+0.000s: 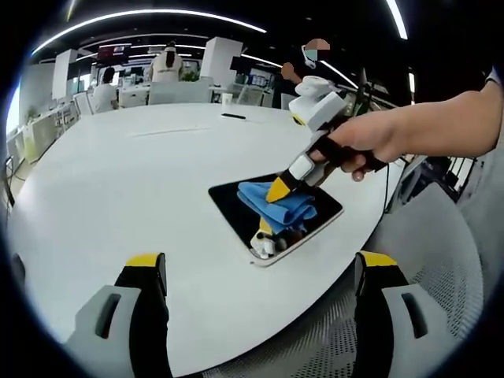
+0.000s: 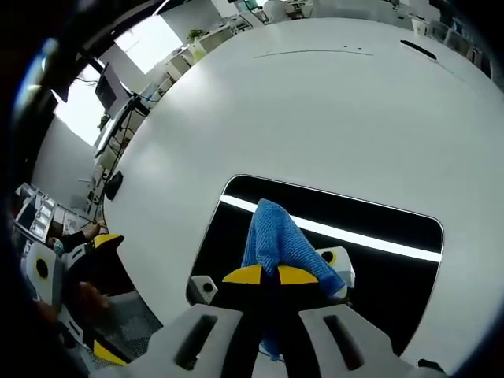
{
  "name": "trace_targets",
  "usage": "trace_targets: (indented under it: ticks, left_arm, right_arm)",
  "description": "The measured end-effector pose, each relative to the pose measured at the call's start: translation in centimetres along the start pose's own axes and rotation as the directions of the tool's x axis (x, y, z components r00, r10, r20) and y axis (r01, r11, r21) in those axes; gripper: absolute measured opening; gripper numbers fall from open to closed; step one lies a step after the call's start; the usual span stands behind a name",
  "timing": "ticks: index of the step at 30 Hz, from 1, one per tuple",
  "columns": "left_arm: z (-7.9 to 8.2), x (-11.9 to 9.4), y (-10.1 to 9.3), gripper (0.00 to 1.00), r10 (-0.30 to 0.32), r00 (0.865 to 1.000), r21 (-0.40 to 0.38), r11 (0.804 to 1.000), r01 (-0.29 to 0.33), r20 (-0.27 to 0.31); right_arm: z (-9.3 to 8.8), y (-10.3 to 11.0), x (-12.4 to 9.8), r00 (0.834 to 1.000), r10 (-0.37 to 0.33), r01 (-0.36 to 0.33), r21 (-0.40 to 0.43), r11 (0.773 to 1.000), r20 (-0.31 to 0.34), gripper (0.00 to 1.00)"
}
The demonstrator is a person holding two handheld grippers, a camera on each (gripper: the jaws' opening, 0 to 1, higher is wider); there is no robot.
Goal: Wipe the mirror surface with the cleaning cloth until all visible marks leave the cleaned area.
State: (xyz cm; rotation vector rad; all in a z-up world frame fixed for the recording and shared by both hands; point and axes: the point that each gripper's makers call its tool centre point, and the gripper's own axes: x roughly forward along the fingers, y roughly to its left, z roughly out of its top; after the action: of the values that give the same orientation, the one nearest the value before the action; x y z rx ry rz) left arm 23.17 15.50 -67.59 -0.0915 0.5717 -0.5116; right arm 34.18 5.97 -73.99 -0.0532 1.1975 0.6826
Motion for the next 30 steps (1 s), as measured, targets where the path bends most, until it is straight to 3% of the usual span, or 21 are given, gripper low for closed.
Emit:
trace_targets:
  ticks: [30]
  left_arm:
    - [0.4, -0.1, -0.1, 0.99, 0.001, 1.0, -0.017, 1.0, -0.001, 0.015]
  right_arm:
    - [-1.6, -3.9, -1.9, 1.0, -0.022, 0.022, 0.057, 0.998, 0.009, 0.0]
